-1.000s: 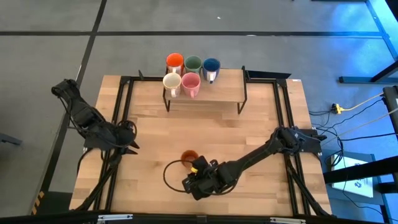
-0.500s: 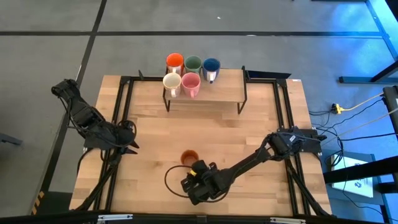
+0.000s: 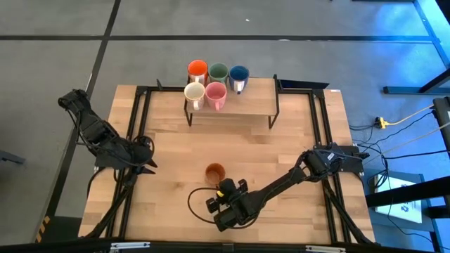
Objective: Place coffee mugs
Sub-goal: Put the brown mug on the shelf
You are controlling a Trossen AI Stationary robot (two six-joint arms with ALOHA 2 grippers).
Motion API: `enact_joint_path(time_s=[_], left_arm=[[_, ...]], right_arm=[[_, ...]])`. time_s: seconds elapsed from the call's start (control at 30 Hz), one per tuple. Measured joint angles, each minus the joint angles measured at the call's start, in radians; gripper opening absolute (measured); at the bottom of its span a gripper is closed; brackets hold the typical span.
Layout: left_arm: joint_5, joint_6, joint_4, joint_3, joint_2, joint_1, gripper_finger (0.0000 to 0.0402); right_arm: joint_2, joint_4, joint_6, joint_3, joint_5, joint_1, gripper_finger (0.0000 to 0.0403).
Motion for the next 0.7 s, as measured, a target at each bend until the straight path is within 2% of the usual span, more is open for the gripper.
enact_joint_path(time_s=[0.17, 0.3, 0.5, 0.63, 0.7], left_arm=[[0.014, 0.000, 0.000, 0.000, 0.000, 0.000, 0.0115], [0.077, -0.007, -0.002, 0.000, -0.011, 0.000, 0.0115], [0.129, -0.025, -0.015, 0.000, -0.039, 0.000, 0.0115], [0.101, -0.003, -0.017, 0.000, -0.048, 0.000, 0.0115], [0.066, -0.001, -0.017, 0.000, -0.047, 0.000, 0.0115]], right_arm=[[0.000, 0.007, -0.002, 0.001, -0.005, -0.002, 0.0029], [0.000, -0.084, 0.045, 0.057, -0.011, -0.003, 0.0023], [-0.007, -0.519, 0.185, 0.288, 0.023, -0.034, 0.0023], [-0.009, -0.751, 0.226, 0.452, 0.047, -0.075, 0.0023], [-0.047, -0.773, 0.244, 0.437, 0.056, -0.105, 0.0023]])
